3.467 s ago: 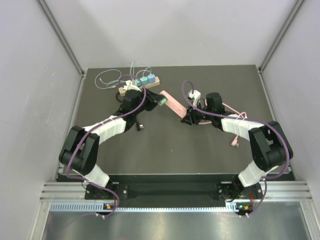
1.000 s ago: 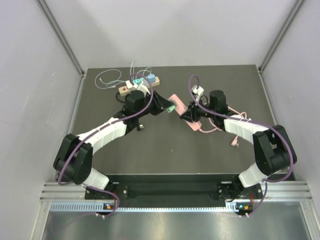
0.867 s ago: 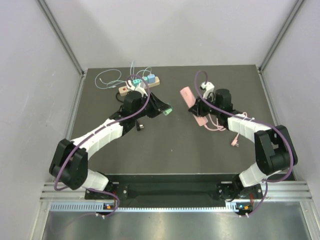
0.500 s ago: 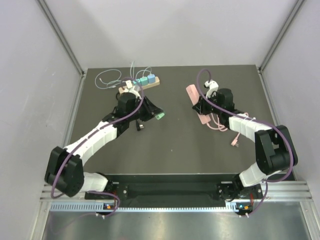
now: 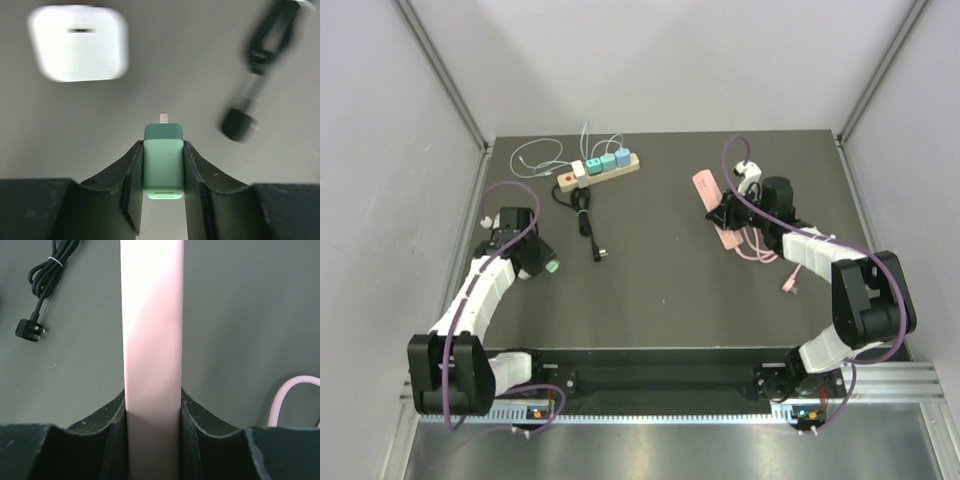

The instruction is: Pull the plug off the socket

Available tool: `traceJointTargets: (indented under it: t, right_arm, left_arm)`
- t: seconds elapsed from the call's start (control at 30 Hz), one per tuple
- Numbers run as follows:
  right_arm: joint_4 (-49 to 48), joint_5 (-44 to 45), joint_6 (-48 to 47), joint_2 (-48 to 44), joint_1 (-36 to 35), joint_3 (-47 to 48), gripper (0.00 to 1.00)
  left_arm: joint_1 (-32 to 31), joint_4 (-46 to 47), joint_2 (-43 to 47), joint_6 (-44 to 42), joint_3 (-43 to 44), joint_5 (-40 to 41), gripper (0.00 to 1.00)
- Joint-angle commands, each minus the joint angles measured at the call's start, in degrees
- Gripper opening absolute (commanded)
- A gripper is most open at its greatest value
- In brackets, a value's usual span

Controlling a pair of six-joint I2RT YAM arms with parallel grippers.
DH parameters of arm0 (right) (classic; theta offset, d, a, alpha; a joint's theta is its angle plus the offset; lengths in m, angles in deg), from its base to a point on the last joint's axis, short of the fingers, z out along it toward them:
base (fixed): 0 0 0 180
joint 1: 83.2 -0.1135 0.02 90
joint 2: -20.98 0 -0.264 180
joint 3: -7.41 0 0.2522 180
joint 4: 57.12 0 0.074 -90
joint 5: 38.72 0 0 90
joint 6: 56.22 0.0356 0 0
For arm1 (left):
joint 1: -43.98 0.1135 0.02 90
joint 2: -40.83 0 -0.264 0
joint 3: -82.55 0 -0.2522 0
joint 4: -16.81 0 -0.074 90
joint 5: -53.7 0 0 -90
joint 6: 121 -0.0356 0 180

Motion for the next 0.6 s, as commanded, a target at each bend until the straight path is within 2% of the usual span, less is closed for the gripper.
traceJointTargets:
  t: [0.0, 0.5, 0.57]
  right_arm:
    - [-4.4, -2.2, 0.5, -2.4, 0.6, 0.4, 0.0]
    - [-5.1, -3.7, 1.8, -2.9, 1.9, 0.2, 0.0]
    - [-5.1, -3.8, 1.8, -2.8, 1.9, 0.3, 0.0]
  left_arm:
    - [3.3, -5.2, -1.5, -1.8, -0.1, 6.8, 0.0]
    - [6.3, -15.5, -14.6, 0.9, 4.5, 15.8, 0.0]
    - [6.5, -15.9, -16.4, 1.3, 4.9, 15.5, 0.03]
